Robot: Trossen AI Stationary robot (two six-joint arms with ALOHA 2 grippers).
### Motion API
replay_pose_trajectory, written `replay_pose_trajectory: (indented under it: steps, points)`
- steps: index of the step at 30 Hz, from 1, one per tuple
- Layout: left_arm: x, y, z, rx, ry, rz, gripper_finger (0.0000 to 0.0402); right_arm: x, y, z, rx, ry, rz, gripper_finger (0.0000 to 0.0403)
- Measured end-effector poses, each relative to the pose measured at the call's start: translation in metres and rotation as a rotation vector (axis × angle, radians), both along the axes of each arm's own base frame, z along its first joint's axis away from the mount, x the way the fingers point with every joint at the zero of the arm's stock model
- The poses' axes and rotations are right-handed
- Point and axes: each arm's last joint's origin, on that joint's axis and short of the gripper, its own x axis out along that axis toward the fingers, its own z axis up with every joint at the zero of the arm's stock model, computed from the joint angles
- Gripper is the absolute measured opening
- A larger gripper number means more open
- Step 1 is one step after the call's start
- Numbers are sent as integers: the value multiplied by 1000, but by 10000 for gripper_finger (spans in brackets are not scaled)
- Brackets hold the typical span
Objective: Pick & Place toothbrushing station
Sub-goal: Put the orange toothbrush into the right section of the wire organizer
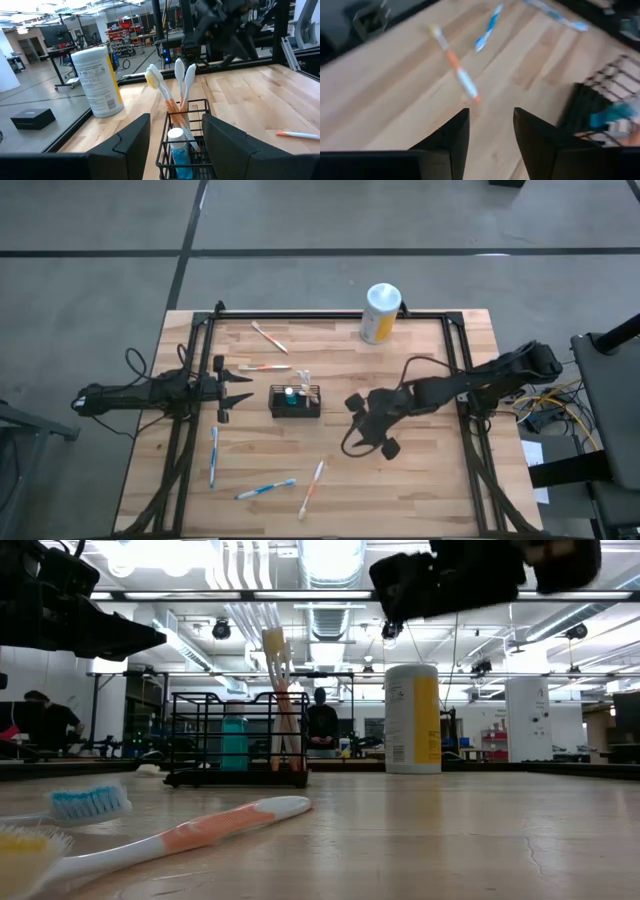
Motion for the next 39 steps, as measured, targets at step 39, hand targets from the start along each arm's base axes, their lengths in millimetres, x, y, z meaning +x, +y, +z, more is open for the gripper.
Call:
replay_pose_trajectory:
  steps: [39]
  points:
    - [0, 0, 0, 0, 1, 0, 187, 63, 21, -83, 156, -181, 166, 162]
